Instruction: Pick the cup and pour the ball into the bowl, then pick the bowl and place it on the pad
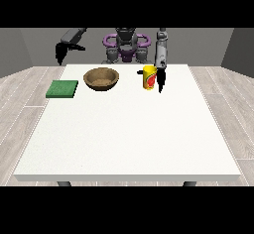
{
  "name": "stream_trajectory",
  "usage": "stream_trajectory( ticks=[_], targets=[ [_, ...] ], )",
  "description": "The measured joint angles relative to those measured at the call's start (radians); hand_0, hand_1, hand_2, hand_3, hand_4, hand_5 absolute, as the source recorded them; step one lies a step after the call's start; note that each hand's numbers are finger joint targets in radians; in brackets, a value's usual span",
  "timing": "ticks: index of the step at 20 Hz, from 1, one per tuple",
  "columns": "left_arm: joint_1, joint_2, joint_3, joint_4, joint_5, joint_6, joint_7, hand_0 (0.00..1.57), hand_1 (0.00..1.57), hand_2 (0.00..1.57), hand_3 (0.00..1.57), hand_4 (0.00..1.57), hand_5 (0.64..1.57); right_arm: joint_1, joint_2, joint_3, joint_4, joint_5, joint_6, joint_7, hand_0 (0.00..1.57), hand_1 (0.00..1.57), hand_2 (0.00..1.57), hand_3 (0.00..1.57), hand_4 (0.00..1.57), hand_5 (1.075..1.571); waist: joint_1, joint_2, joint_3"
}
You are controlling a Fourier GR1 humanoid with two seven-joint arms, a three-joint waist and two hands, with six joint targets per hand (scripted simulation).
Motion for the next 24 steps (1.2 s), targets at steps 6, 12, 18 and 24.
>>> stream_trajectory(
  ticks=[6, 12, 18, 24],
  targets=[
    [-0.047, 0.008, 0.007, 0.088, -0.016, 0.049, -0.068, 1.25, 1.25, 1.57, 1.57, 1.33, 1.287, -0.039, -0.023, -0.020, 0.041, -0.009, 0.018, -0.027, 0.00, 0.00, 0.00, 0.00, 0.00, 1.570, -0.011, 0.019, 0.0075],
    [-0.016, 0.012, -0.029, 0.067, -0.111, 0.232, -0.144, 1.32, 1.32, 1.57, 1.57, 1.48, 1.252, -0.073, -0.072, -0.052, 0.042, -0.037, 0.039, 0.000, 0.00, 0.00, 0.00, 0.00, 0.00, 1.570, -0.040, 0.029, 0.0198],
    [-0.023, 0.013, -0.093, 0.082, -0.193, 0.301, -0.004, 1.35, 1.35, 1.57, 1.57, 1.55, 1.306, -0.034, -0.096, -0.071, 0.119, -0.042, 0.063, 0.031, 0.00, 0.00, 0.00, 0.00, 0.00, 1.570, -0.012, -0.089, 0.0077],
    [-0.115, 0.214, -0.157, 0.089, -0.343, 0.328, 0.244, 1.46, 1.46, 1.57, 1.57, 1.57, 1.296, -0.003, -0.101, -0.076, 0.186, -0.038, 0.074, 0.047, 0.00, 0.00, 0.00, 0.00, 0.00, 1.569, 0.020, -0.207, 0.0052]
  ],
)
